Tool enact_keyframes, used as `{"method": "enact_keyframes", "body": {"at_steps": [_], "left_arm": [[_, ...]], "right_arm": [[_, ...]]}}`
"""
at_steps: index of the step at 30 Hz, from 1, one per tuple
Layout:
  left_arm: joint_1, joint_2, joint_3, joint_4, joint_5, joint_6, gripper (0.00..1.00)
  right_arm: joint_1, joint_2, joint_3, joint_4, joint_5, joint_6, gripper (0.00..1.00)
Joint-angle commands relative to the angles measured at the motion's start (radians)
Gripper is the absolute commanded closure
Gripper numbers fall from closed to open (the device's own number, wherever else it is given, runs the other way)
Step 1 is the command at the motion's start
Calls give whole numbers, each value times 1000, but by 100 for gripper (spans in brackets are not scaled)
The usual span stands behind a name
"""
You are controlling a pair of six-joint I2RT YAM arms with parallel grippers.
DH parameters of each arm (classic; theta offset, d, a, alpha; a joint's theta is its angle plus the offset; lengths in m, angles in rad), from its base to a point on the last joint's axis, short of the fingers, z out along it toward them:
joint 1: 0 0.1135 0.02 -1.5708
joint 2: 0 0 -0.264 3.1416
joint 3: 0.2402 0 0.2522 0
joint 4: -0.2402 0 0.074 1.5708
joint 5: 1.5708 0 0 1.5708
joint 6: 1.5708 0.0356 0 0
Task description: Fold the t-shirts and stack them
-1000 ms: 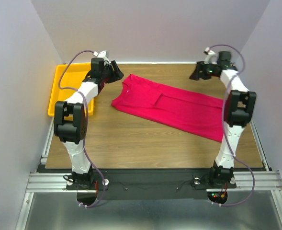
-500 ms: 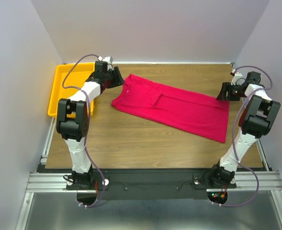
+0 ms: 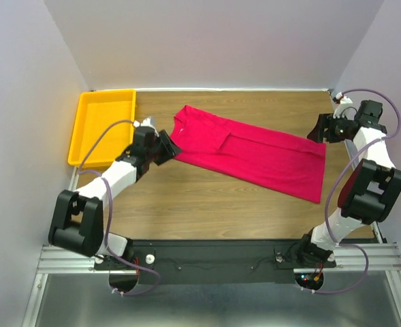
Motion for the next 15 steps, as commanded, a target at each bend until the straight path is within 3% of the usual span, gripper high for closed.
{"method": "enact_keyframes", "body": {"at_steps": [1, 15], "left_arm": [[-50, -80, -143, 155, -52, -206, 43], [-37, 145, -27, 120, -275, -254, 45]], "right_arm": [[-2, -91, -65, 11, -94, 36, 23], [-4, -200, -208, 14, -131, 47, 23]]}}
